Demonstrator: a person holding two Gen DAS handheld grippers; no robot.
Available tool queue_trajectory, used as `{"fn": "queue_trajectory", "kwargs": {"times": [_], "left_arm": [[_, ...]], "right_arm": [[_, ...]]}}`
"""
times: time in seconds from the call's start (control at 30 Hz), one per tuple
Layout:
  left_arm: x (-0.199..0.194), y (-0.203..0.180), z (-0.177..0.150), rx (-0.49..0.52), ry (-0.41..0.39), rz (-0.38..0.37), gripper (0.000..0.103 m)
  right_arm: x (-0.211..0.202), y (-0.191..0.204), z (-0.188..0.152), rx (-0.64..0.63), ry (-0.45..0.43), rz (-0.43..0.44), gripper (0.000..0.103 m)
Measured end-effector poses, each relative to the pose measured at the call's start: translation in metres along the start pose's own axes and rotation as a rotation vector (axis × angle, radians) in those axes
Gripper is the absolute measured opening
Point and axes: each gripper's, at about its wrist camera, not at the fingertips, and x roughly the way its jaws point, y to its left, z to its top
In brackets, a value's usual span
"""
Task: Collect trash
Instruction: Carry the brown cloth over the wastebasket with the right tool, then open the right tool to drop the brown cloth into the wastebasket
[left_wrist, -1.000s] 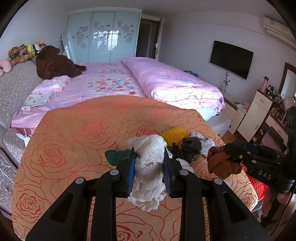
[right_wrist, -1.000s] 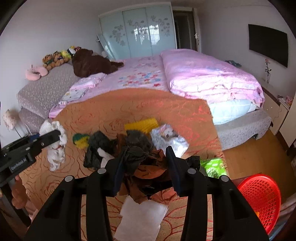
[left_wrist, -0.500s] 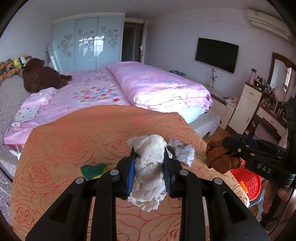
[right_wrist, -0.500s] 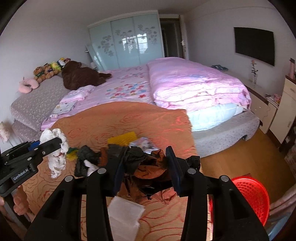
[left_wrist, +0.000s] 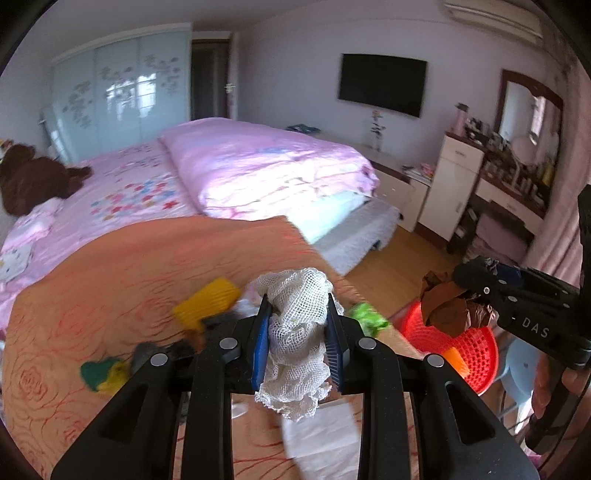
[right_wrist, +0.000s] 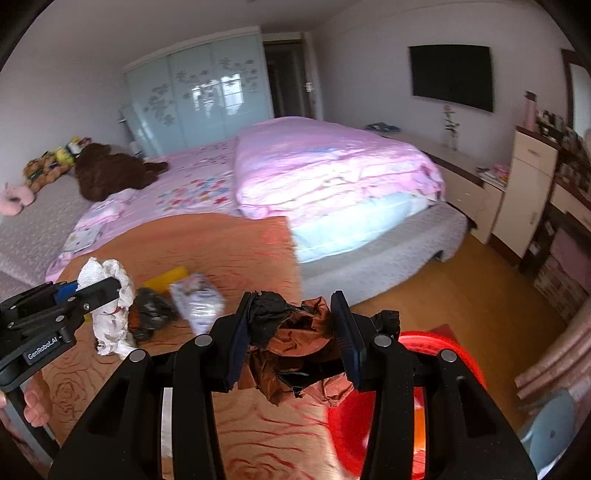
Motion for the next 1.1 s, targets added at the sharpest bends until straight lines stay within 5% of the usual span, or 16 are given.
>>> {"fn": "queue_trajectory", "kwargs": {"times": [0.43,1.1], "left_arm": [[0.044,-0.08,0.008,0.121,0.076,-0.152,0.025],[0.096,-0.159,-0.014,0.238,0.191,-0.269,0.025]], "right_arm": [[-0.012,-0.066,-0.019,0.104,0.006,-0.111,0.041],[-0.003,-0.128,-0.053,0.24,0.067,-0.178,0.042]]}}
